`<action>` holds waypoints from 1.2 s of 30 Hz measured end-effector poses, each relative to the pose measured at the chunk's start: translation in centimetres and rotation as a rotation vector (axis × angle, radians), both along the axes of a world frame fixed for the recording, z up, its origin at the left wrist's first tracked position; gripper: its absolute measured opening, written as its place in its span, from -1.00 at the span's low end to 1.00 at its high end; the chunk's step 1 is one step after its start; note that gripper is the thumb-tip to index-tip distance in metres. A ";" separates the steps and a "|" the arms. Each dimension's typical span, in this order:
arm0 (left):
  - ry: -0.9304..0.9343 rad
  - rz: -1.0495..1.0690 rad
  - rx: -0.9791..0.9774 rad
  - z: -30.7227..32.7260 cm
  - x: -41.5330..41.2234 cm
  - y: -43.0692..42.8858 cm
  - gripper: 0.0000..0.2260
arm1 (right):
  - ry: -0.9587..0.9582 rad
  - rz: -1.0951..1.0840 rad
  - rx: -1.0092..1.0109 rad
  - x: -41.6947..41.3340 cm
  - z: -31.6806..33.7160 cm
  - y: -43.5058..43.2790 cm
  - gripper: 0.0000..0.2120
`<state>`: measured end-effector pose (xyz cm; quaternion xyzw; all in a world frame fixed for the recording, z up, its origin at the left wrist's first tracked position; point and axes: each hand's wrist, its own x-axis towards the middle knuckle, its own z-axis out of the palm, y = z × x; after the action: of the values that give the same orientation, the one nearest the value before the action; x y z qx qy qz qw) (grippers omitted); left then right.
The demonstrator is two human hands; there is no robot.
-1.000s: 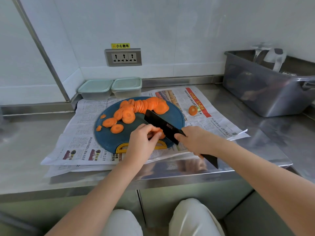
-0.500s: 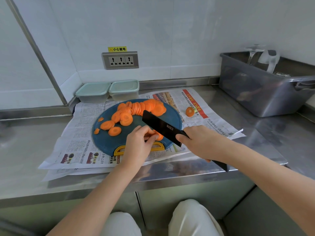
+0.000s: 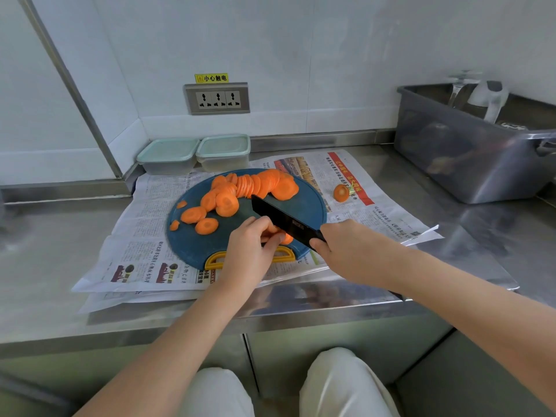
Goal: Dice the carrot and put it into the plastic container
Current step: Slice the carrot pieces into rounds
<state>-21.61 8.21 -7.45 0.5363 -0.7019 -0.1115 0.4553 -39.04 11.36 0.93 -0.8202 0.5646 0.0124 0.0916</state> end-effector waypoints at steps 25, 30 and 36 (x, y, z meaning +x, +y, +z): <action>-0.077 0.034 -0.064 -0.7 -0.2 -0.2 -0.93 | -0.100 -0.044 0.007 1.0 -3.0 -1.9 -0.71; -0.012 0.013 -0.046 -0.7 -0.1 0.1 -0.97 | -0.222 -0.159 0.212 0.6 -1.8 -2.5 -0.68; 0.027 0.017 -0.011 -0.5 0.1 0.1 -0.92 | -0.330 -0.244 0.309 -0.8 -0.1 -1.8 -0.69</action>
<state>-21.56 8.27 -7.96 0.5383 -0.6915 -0.1112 0.4687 -39.80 9.55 0.79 -0.7132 0.6281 -0.0466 0.3078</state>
